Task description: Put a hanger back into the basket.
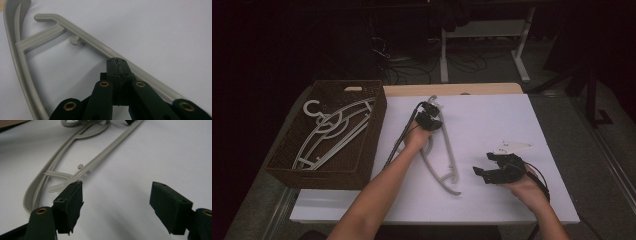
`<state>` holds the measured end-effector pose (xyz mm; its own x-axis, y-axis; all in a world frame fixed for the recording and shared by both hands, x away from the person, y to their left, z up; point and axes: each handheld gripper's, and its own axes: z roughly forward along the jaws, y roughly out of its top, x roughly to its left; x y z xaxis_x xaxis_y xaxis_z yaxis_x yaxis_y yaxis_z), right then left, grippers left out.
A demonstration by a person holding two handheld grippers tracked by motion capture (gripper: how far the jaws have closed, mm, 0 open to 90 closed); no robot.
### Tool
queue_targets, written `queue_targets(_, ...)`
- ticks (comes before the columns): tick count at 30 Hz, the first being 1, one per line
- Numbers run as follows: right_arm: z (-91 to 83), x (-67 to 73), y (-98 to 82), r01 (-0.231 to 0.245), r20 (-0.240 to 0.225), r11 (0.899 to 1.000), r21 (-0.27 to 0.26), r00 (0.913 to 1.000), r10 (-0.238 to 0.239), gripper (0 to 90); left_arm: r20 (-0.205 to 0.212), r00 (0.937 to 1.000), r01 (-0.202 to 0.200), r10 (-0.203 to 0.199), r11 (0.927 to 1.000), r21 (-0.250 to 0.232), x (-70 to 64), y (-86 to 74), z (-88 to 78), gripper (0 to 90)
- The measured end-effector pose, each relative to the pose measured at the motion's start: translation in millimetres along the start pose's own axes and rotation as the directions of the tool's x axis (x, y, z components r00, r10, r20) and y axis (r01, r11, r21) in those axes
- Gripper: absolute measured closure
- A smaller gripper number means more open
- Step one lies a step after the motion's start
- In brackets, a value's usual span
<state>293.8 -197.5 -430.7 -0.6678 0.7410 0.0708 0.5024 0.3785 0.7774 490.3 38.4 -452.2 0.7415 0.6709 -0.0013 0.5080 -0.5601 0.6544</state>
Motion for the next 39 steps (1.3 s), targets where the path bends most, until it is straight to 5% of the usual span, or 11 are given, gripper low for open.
queue_targets(8, -0.8, -0.9, -0.6, 0.001, 0.0, 1.0, -0.003, 1.0, -0.001, 25.9, 0.038, 0.999, -0.022, 0.023, 0.9996, -0.016, -13.6, 8.5, 2.8, 89.2)
queue_targets(22, 0.1, -0.7, -0.9, -0.006, 0.007, 1.0, 0.003, 1.0, 0.006, 25.9, -0.06, 0.996, 0.065, -0.066, 0.9975, -0.028, 21.7, -18.2, -67.0, 63.7)
queue_targets(25, 0.5, -0.5, -0.8, -0.002, 0.008, 1.0, 0.004, 1.0, 0.002, 25.9, -0.039, 0.9946, 0.096, -0.097, 0.9953, -0.005, 25.6, -25.7, -67.1, 58.8)
queue_targets(31, 0.6, -0.8, -0.9, -0.005, 0.009, 1.0, 0.007, 1.0, 0.004, 25.9, -0.028, 0.9952, 0.094, -0.093, 0.9952, 0.026, 21.5, -32.0, -54.6, 51.8)
queue_targets(39, 0.6, -1.9, -1.4, -0.007, 0.008, 1.0, 0.004, 0.9999, 0.007, 25.9, -0.052, 0.9957, 0.08, -0.077, 0.9949, 0.062, 17.0, -36.0, -37.2, 58.2)
